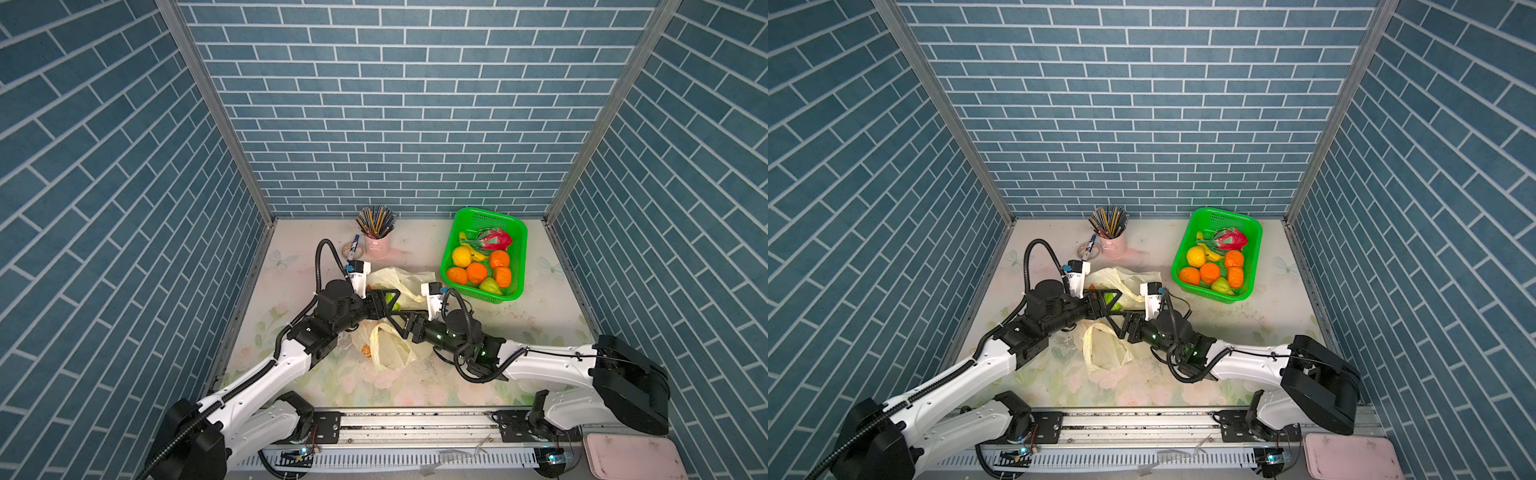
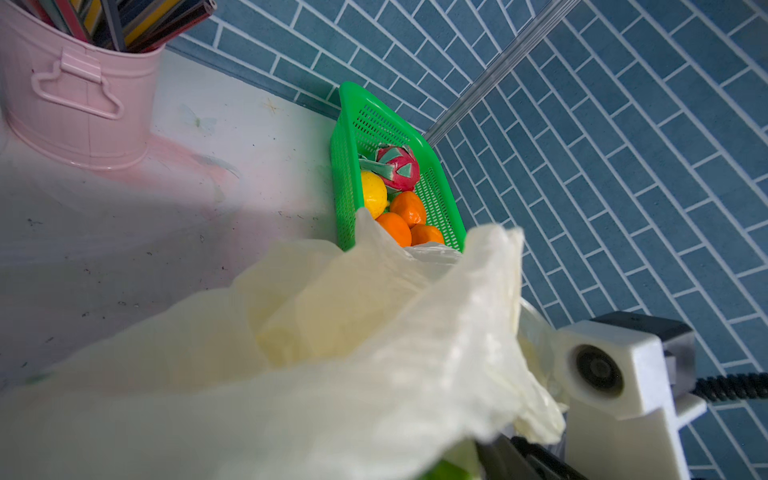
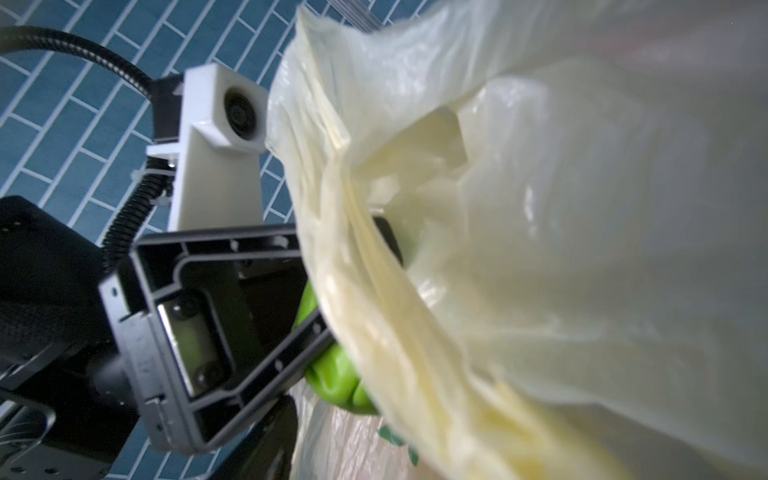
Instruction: Untie the knot of the plastic bag and take out the fruit
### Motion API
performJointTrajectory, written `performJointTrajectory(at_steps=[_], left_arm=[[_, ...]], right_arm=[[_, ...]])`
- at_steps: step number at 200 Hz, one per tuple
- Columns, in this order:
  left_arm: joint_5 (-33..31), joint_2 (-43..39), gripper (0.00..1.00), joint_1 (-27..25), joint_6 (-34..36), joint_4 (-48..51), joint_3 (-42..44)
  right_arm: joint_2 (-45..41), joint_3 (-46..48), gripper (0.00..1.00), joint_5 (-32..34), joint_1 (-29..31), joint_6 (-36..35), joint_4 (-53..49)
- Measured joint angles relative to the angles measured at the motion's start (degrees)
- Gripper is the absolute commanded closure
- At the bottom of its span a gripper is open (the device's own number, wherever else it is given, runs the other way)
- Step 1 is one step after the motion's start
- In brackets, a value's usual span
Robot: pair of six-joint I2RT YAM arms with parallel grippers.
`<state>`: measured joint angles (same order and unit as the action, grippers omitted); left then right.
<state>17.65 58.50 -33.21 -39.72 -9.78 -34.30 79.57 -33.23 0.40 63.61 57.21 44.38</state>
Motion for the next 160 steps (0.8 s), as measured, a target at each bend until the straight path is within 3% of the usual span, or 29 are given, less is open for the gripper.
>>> performJointTrajectory(at_steps=[44,69,81,100,121,141,160], left_arm=[[1.3,1.5,0.54,0.2,-2.2,-0.2,-1.6],[2.2,2.3,0.46,0.3,-3.5,-0.9,-2.0],[2.5,2.3,0.38,0.4,-3.9,-1.3,-2.0],[2.7,2.3,0.3,0.4,-4.3,-1.5,-2.0],[2.3,1.5,0.21,0.7,-4.4,-1.3,-2.0],[2.4,0.3,0.12,0.6,-4.2,-0.1,-1.9],[1.9,-1.1,0.11,0.5,-3.9,1.0,-1.8]], right_arm=[[6.6,0.0,0.24,-1.4,-1.3,0.0,11.0],[8.4,0.0,0.22,-2.0,-1.9,-0.8,14.1],[8.5,0.0,0.27,-2.2,-2.2,-2.0,14.7],[8.5,-0.1,0.46,-3.2,-2.5,-3.6,15.1],[8.4,-0.8,0.6,-3.7,-3.1,-4.6,13.8],[8.4,-2.0,0.66,-3.3,-4.1,-5.0,13.1],[8.4,-2.2,0.69,-3.2,-4.3,-5.0,13.0]])
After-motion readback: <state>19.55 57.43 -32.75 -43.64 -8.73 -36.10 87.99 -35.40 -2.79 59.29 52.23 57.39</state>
